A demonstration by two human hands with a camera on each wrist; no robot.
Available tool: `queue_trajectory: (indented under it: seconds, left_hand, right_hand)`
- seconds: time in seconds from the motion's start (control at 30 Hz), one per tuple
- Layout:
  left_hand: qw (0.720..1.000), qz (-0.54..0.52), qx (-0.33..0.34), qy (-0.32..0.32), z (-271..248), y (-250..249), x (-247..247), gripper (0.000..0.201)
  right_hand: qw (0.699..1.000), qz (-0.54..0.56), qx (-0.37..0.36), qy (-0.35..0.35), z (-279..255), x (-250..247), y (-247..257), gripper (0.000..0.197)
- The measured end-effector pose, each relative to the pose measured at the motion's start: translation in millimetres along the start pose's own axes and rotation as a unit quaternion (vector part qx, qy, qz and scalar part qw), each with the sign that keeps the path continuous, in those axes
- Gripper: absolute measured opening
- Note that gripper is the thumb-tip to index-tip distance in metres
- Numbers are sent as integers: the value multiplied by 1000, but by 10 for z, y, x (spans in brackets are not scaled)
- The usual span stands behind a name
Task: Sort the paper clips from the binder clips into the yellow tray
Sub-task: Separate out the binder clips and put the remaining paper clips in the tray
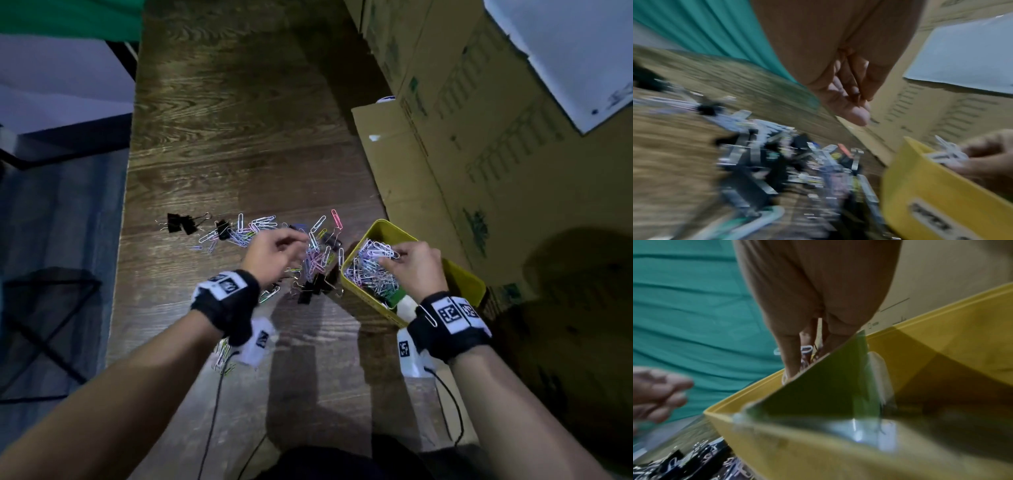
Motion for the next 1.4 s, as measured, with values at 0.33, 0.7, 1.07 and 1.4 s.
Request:
queue_trajectory:
  seconds: [0.33, 0.7, 1.07, 1.4]
  left_hand:
    - [918, 392, -44, -48, -314, 1319, -1284, 40]
    - [901, 433, -20, -2, -1205, 1824, -735, 59]
    - [922, 347, -75, -155, -1360, 1696, -821, 42]
    - [934, 253, -144, -207, -1499, 1776, -990, 33]
  right_hand:
    - [985, -80, -147, -41, -59, 225, 405, 26]
    - [904, -127, -321, 253, -905, 1562, 851, 34]
    - [861, -287, -287, 308, -1290, 2646, 942, 79]
    - [855, -269, -341, 284, -1146, 2573, 976, 86]
Point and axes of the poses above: each hand's wrist, its own z-axis towards the middle knuckle, its own x-axis out of the palm, y = z × x, the point moved 6 cm from there along z, towards the middle knuckle, and after that the axes turned 6 degrees about -x, right-handed, at the moved point
